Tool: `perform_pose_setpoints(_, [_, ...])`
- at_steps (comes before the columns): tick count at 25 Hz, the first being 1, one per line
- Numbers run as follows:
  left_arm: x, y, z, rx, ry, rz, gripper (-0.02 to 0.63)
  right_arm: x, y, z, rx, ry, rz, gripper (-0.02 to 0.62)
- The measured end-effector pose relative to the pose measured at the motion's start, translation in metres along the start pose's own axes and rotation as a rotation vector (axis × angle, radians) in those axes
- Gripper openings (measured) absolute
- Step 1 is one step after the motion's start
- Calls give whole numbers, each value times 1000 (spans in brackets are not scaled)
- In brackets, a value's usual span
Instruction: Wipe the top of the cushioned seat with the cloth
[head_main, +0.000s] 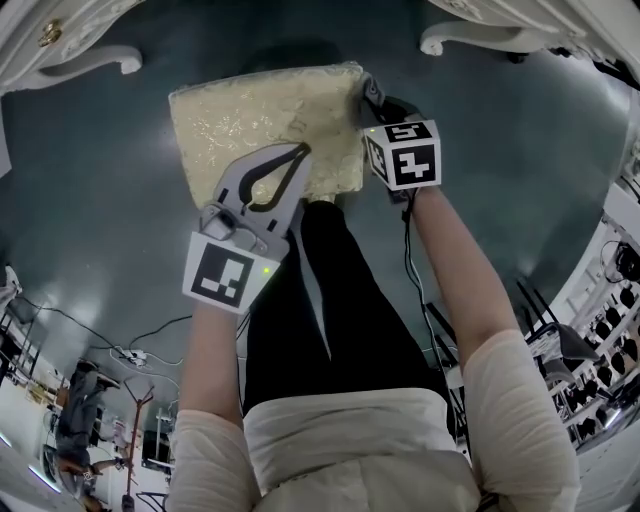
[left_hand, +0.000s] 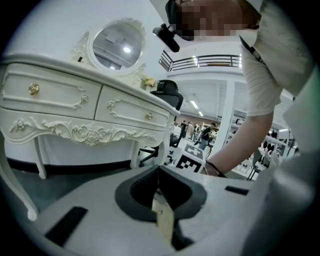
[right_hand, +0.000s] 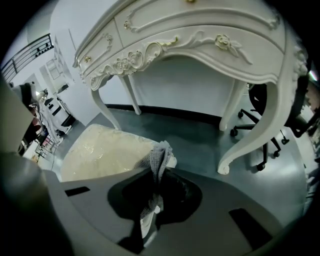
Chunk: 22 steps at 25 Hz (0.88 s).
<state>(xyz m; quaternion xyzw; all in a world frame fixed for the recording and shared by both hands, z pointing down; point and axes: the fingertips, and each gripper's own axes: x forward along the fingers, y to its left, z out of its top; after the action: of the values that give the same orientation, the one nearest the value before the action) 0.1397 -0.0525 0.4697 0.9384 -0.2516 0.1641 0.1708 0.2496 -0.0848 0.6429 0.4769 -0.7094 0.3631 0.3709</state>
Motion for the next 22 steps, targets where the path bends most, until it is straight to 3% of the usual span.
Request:
perform_pose_setpoints(4, [-6,1,11,-13,-17,3,2,-17,-4,2,27,-18,-25,27])
perform_pose_setpoints(9, [-35,8,11,-17,-16,11,3,-38,25,23,66,-88,-14,26])
perform_pose_setpoints(15, [-88,44,-6,-24,2,46,2,-41,100,50,73,-125,44,28])
perform_pose_setpoints(22, [-144,79,-15,-23,-10,66,3,-20,196,59,11,-80,112,27])
